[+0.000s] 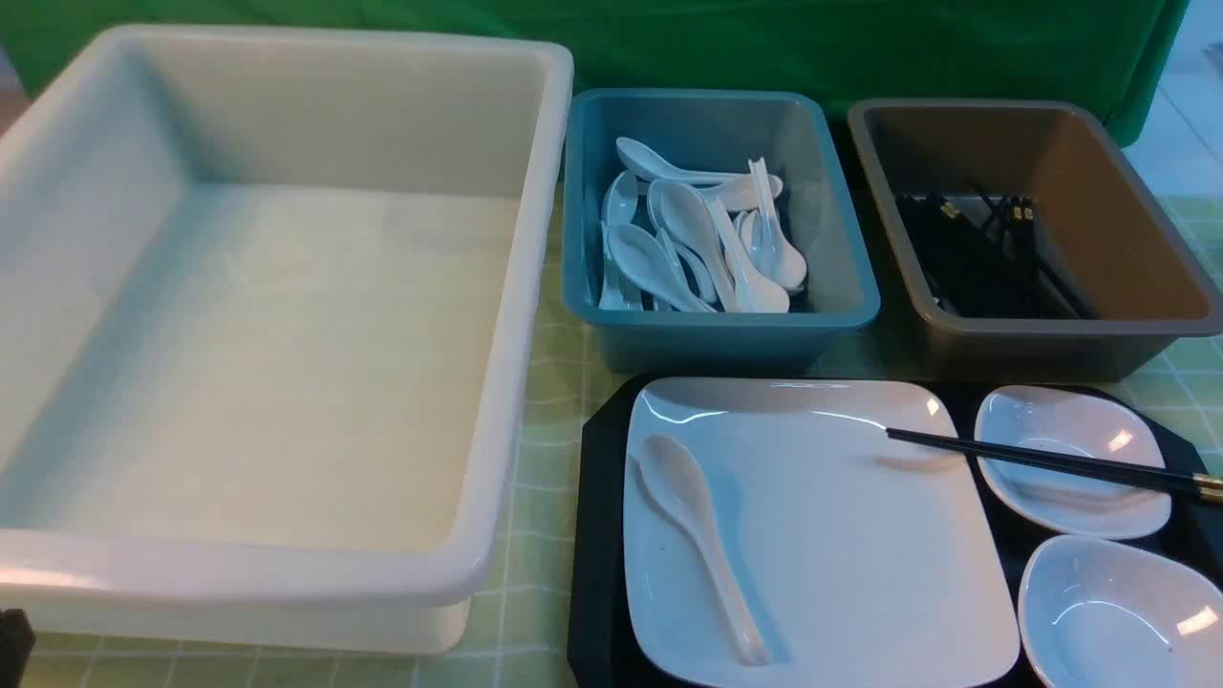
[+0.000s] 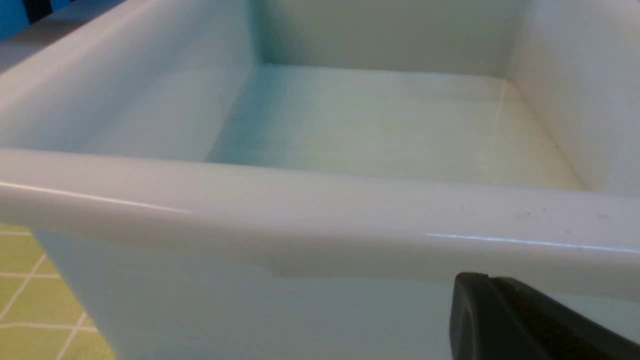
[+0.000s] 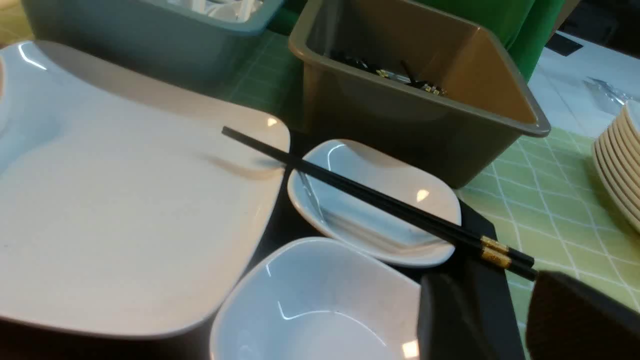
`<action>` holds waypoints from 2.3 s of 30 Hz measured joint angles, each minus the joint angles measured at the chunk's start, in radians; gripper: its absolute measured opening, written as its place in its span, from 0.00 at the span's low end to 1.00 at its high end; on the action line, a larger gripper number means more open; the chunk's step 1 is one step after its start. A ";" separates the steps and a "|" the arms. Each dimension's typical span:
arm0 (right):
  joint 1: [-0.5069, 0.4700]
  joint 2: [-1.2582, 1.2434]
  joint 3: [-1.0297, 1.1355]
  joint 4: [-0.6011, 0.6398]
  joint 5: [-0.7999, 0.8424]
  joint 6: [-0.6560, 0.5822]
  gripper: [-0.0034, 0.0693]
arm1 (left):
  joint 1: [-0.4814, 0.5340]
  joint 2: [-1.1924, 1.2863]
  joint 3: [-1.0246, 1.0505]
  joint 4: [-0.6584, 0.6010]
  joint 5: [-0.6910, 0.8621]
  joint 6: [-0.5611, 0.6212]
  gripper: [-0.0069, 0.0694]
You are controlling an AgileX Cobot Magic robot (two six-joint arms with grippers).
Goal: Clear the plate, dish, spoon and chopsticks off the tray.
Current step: Use the right arm to grab a pair of chopsticks from the plate
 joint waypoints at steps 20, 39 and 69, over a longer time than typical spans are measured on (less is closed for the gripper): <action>0.000 0.000 0.000 0.000 0.000 0.000 0.38 | 0.000 0.000 0.000 0.000 0.000 0.000 0.09; 0.000 0.000 0.000 0.193 -0.074 0.314 0.38 | 0.000 0.000 0.000 0.000 0.000 0.000 0.09; 0.000 1.004 -1.067 0.008 0.750 0.153 0.06 | 0.000 0.000 0.000 0.000 0.000 0.000 0.09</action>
